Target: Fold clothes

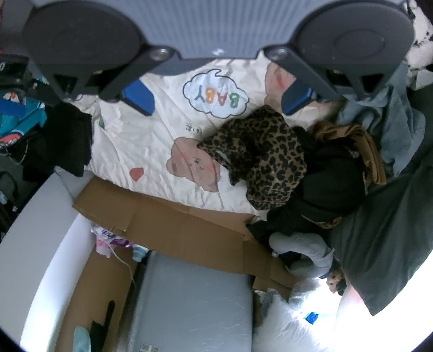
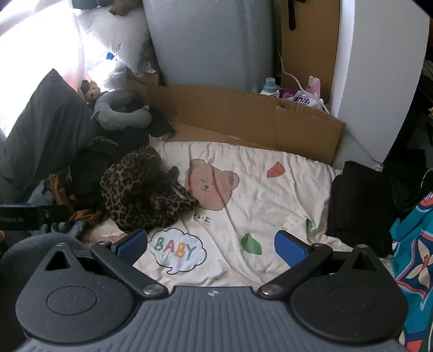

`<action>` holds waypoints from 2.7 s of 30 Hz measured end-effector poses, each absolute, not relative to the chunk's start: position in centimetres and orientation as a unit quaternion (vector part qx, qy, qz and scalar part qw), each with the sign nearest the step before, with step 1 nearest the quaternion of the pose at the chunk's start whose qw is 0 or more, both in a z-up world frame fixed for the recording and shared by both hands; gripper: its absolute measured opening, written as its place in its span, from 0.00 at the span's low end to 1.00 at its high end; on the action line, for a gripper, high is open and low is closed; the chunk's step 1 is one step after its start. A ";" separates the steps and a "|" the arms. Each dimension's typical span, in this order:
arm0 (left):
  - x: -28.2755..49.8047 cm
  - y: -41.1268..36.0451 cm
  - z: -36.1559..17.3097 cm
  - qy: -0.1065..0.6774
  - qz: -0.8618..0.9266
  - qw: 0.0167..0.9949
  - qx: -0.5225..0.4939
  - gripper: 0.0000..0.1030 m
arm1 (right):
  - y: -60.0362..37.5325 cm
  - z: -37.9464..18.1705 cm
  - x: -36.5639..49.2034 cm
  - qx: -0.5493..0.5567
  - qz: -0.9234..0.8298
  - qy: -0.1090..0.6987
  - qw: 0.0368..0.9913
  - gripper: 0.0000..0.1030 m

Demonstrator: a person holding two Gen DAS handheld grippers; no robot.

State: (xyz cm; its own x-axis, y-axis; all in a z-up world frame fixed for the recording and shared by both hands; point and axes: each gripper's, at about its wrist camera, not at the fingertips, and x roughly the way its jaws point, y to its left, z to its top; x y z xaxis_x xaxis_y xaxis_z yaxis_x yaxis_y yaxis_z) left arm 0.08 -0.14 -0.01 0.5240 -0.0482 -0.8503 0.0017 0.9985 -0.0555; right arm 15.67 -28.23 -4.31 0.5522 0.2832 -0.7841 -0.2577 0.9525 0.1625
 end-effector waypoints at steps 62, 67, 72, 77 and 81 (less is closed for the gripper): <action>1.0 1.0 -0.7 0.481 -0.001 0.875 -0.054 0.89 | -27.7 -4.3 15.6 -0.027 0.130 0.426 0.895 1.00; 1.0 1.5 -0.4 0.473 -0.011 0.878 -0.071 0.86 | -27.5 -3.6 15.5 -0.034 0.135 0.417 0.898 1.00; 0.9 2.0 0.4 0.460 -0.016 0.884 -0.077 0.86 | -27.7 -2.7 15.3 -0.013 0.143 0.411 0.900 1.00; 0.9 2.5 1.0 0.461 -0.022 0.884 -0.068 0.86 | -27.7 -1.6 15.2 -0.006 0.148 0.399 0.905 1.00; 1.1 3.0 1.2 0.464 -0.024 0.883 -0.067 0.86 | -27.5 -0.9 15.5 -0.017 0.144 0.385 0.911 1.00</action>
State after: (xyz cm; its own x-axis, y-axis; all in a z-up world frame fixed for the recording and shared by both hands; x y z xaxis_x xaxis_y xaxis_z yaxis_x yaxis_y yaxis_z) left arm 1.06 3.01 1.16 0.5677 -0.1048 -0.8166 -0.0200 0.9898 -0.1409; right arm 15.50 -27.53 -0.91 0.6620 0.2489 -0.7070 -0.2749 0.9581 0.0800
